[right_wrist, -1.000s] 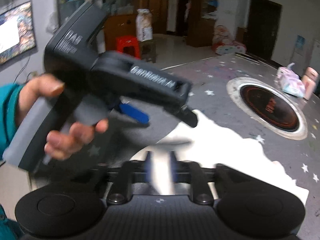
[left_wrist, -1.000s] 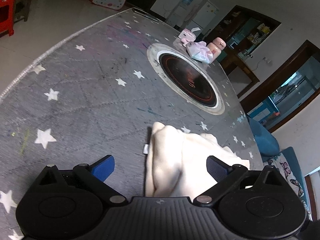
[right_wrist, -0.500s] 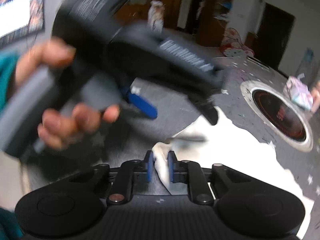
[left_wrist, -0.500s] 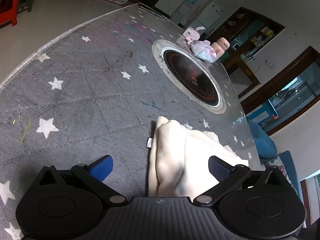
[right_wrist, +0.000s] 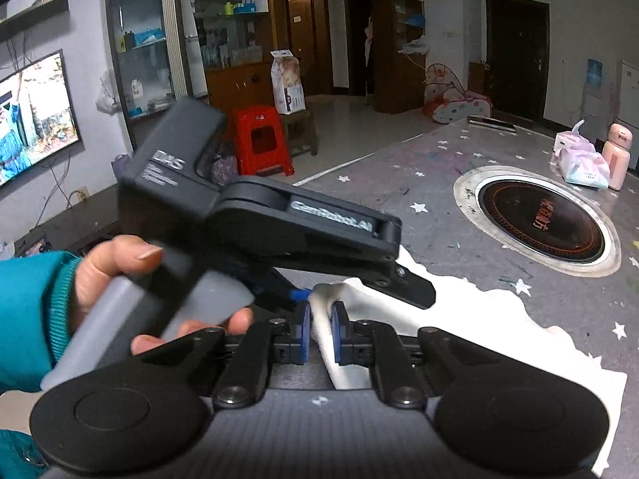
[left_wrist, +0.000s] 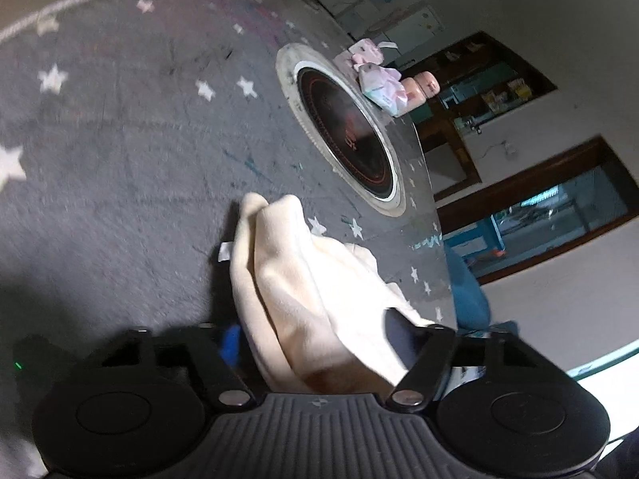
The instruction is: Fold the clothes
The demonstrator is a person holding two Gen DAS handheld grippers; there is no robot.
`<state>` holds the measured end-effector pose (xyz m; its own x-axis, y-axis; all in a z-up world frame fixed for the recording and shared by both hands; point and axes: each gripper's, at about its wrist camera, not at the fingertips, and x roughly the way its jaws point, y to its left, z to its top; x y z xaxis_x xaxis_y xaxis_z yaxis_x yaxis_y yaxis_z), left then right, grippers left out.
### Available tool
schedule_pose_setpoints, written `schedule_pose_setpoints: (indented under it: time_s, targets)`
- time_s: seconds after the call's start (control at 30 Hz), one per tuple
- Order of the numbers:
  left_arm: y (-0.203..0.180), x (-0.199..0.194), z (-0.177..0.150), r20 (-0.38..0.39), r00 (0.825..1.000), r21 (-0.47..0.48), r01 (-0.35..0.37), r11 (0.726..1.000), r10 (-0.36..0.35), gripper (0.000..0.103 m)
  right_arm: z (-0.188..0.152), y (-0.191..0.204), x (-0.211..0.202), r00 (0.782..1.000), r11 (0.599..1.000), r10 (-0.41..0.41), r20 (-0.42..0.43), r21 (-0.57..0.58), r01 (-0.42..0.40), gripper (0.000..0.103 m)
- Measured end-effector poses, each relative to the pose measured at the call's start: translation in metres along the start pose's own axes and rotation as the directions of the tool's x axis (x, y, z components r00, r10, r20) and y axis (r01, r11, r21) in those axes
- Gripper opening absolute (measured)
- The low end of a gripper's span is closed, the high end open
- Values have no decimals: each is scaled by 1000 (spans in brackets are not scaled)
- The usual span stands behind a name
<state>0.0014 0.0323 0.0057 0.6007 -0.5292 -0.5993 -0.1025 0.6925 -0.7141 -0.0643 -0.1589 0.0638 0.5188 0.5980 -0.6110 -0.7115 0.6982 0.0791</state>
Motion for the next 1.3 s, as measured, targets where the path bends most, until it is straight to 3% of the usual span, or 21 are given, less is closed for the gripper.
schedule_pose_setpoints:
  time_s: [0.03,0.1,0.2,0.4,0.57,0.7,0.77,0.9,0.97,1.2,1.23,1.27,1.3]
  targets:
    - [1,2,-1,-2,1000,-9,4,1000,-4,54,-1,0,-1,1000,1000,3,2,0,-3,10]
    - [3,5,-2,-6,1000,-28,13,1000,-13,32,-3,2,-1,1000,1000,4,2,-6,-4,10]
    - [5,10,-4,-11,1000,-56,25,998,-26,21,-5,3,0,1000,1000,7,-10,-11,-7,10]
    - [6,14,-5,-19,999,-65,28,998,-29,20,-17,-6,-13,1000,999,-28,-6,26,28,21]
    - [3,14,-4,-24,1000,-39,13,999,-14,20,-37,-46,-31,986,980,-163,-34,114,166,22]
    - [-2,15,-5,-23,1000,-8,-8,1000,8,20,-55,-94,-41,953,930,-288,-91,212,301,25]
    - [-4,15,-4,-23,1000,-1,-16,1000,16,20,-62,-118,-47,938,898,-330,-108,271,348,38]
    - [-8,17,-2,-23,999,25,-35,999,36,20,-75,-158,-50,917,842,-379,-122,365,397,39]
    - [-9,17,-1,-22,999,34,-44,998,44,20,-81,-173,-51,919,823,-374,-123,413,390,48]
    - [-14,20,2,-17,998,74,-65,995,67,20,-93,-193,-44,945,802,-311,-102,505,318,48]
    - [-15,21,2,-16,997,79,-70,994,71,20,-92,-193,-43,948,804,-304,-94,508,309,43]
    - [-17,21,3,-15,997,84,-75,994,76,20,-92,-192,-42,952,805,-295,-88,513,297,25]
    - [-18,22,3,-13,996,94,-82,992,84,20,-91,-192,-42,954,803,-287,-85,521,288,21]
